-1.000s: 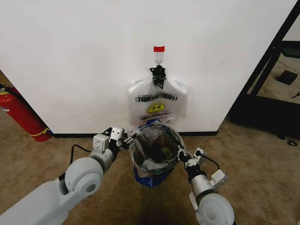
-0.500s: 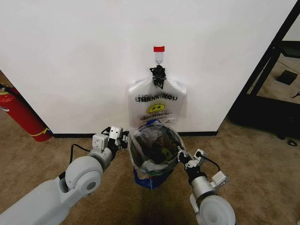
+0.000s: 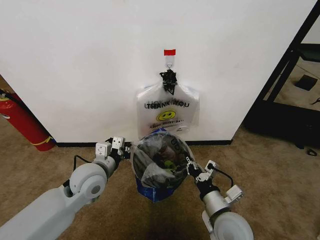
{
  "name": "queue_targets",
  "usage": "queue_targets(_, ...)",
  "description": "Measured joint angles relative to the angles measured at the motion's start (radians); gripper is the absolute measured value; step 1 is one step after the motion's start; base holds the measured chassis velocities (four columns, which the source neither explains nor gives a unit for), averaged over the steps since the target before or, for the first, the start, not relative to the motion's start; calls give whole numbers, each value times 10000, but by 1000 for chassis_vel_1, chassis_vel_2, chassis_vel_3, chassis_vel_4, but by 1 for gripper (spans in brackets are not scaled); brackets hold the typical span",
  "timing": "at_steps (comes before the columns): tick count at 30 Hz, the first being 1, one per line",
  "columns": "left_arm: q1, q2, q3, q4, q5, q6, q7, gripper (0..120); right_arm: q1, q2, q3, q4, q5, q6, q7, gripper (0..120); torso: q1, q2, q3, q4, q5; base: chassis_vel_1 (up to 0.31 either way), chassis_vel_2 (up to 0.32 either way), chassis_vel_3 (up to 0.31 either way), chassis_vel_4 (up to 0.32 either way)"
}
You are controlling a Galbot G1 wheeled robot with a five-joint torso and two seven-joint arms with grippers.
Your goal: Pick up the garbage bag from the wall and place it over the trash bin.
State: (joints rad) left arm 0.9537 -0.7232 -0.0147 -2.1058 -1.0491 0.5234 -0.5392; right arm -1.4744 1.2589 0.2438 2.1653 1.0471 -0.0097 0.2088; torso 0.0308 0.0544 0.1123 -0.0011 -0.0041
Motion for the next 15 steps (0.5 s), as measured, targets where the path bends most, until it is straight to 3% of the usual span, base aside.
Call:
queue_targets(6,626,-75,1,-216,291,-92,162,0,214,298,396,46,979,39,320,1,0,0,0,0,0,0,0,0,0)
queue_targets(15,741,-410,-53,-229,606,-434,56,0,208,376,429,25,973,-21,488,1,0,0,0,0,-1,0,0,0,0)
